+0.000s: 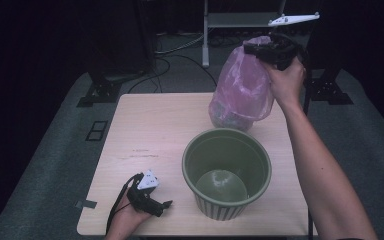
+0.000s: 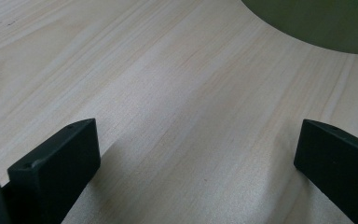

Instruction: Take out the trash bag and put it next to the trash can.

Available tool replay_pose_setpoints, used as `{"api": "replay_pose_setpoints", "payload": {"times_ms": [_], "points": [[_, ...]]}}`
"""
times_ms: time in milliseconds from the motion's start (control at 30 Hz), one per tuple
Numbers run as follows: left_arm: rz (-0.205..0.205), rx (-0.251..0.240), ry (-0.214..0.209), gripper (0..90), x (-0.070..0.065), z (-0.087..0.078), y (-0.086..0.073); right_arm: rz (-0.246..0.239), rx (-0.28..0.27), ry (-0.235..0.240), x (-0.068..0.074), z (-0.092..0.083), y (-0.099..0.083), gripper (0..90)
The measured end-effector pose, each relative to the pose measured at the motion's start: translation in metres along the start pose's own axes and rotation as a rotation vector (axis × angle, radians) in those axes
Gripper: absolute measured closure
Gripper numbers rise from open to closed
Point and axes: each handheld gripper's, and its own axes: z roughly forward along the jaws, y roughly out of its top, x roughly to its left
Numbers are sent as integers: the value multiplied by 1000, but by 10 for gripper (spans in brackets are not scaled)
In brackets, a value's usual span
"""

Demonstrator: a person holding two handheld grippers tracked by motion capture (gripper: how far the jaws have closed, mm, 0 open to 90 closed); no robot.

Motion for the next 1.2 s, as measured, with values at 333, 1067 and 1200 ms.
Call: {"api": "replay_pose_setpoints", "payload": {"times_ms": [333, 1067, 1200], "points": [[0, 0, 0, 0, 0, 0, 0, 33, 50, 23, -3, 18, -34, 895], [0, -2, 0, 0, 0, 0, 0, 1, 20, -36, 13, -53, -93, 101], [0, -2, 0, 0, 0, 0, 0, 37, -27, 0, 15, -74, -118, 100]]}}
